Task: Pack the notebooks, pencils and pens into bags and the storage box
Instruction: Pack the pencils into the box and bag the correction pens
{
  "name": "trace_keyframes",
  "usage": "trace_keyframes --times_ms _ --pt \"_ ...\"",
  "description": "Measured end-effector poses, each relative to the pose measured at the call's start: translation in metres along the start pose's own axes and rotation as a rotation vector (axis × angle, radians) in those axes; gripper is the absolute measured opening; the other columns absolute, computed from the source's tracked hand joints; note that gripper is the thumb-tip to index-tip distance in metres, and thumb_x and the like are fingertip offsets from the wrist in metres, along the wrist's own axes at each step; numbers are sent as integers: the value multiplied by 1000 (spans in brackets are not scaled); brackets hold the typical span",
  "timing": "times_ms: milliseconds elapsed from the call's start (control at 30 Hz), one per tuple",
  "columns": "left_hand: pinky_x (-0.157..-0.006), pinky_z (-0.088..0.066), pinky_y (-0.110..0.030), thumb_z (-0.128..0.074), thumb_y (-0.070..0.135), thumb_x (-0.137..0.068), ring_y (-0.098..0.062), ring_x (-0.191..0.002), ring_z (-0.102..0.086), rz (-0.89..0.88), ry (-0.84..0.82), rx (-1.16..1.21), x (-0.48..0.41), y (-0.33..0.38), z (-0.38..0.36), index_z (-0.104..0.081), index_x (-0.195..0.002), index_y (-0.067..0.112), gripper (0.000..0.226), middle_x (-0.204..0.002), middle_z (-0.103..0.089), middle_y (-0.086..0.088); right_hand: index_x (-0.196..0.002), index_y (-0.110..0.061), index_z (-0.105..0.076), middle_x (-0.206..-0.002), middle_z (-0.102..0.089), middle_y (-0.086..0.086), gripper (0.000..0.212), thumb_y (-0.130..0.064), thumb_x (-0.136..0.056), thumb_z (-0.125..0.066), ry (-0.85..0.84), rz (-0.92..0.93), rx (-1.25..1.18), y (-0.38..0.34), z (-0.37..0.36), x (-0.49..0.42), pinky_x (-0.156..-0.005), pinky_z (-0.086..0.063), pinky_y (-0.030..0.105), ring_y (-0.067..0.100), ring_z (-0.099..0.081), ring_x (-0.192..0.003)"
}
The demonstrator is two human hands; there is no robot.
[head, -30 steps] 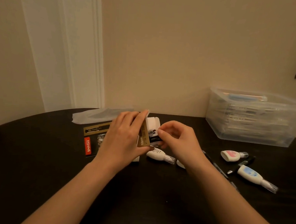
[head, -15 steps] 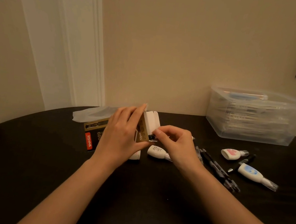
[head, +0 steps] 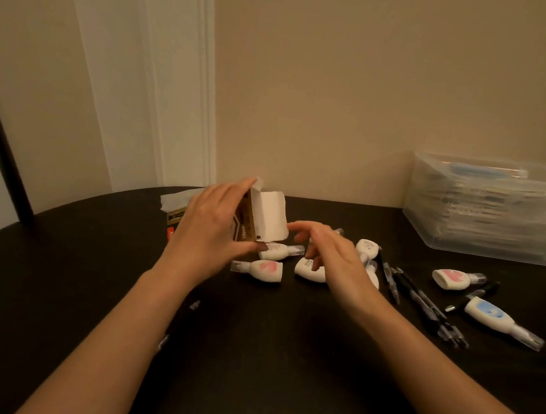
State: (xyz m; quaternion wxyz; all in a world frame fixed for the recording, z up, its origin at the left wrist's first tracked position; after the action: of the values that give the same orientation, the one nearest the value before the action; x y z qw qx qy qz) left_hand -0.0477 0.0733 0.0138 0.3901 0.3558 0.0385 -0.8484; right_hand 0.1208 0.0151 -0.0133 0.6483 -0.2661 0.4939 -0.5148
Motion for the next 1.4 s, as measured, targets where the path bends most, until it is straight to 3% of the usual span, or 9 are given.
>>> trace_keyframes --times_ms 100,200,267,367,500,633,833,1067,1400 --pt "-111 -19 -37 -77 36 -72 -16 -136 -28 52 -26 -16 0 -18 7 -20 -147 26 95 -147 -34 1 -98 -38 -58 -99 -58 -17 14 -27 -97 -48 -88 38 142 6 -12 2 -75 -45 15 -7 -54 -89" --pt "-113 -19 -38 -76 36 -72 -16 -137 -26 87 -61 -63 1 -35 8 -18 -147 26 96 -149 -32 2 -103 -35 -58 -100 -56 -19 13 -27 -93 -55 -373 91 385 1 -37 3 -70 -41 8 -11 -50 -85" --pt "-113 -19 -39 -76 36 -72 -17 -138 -26 100 -77 -62 2 -43 7 -18 -147 26 96 -149 -31 2 -121 -30 -56 -116 -56 -14 28 -27 -93 -56 -499 167 528 -4 -56 0 -82 -39 9 -9 -48 -97" --pt "-113 -19 -39 -77 37 -72 -16 -137 -26 119 -77 -54 3 -50 6 -19 -147 26 96 -149 -32 2 -133 -26 -51 -134 -52 -6 41 -27 -92 -58 -618 326 629 -9 -88 -5 -105 -33 27 8 -42 -121" --pt "-112 -21 -38 -78 35 -72 -17 -137 -27 131 -57 -44 4 -54 8 -21 -147 25 95 -148 -33 1 -135 -23 -50 -133 -53 -3 44 -25 -92 -59 -713 428 686 -15 -112 -7 -96 -36 29 12 -39 -117" --pt "-112 -22 -40 -78 34 -71 -19 -136 -28 130 -53 -43 3 -54 9 -22 -147 24 95 -147 -35 0 -116 -19 -61 -110 -57 0 26 -25 -91 -60 -699 475 716 -16 -108 -9 -85 -40 29 11 -41 -101" --pt "-112 -21 -38 -77 37 -71 -17 -137 -27 118 -93 -25 2 -43 5 -21 -147 25 95 -148 -33 1 -111 -17 -60 -105 -55 -4 19 -21 -94 -56 -763 240 750 -12 -55 -6 -78 -37 13 4 -46 -93" --pt "-113 -19 -36 -75 37 -74 -16 -138 -24 79 -143 24 1 -16 -10 -20 -147 26 93 -149 -31 3 -101 -28 -60 -88 -63 -7 16 -17 -90 -61 -468 -89 299 -2 31 4 -68 -46 15 -2 -56 -75" --pt "-111 -15 -31 -70 50 -73 -12 -136 -21 -65 -209 -21 8 24 -30 -14 -149 25 97 -149 -27 4 -104 -2 -53 -76 -68 6 12 -7 -94 -51 33 -289 -423 4 35 14 -55 -52 19 11 -63 -57"
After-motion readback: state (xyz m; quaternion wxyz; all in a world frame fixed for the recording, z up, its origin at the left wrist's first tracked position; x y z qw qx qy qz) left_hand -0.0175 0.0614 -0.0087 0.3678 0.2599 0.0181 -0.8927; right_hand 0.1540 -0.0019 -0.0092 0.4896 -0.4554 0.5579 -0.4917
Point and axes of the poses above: each hand's wrist, its own x-axis away from the middle knuckle, its own z-axis out of the back of the hand, y = z × x, the point moved 3 cm from there along -x, towards the middle knuckle
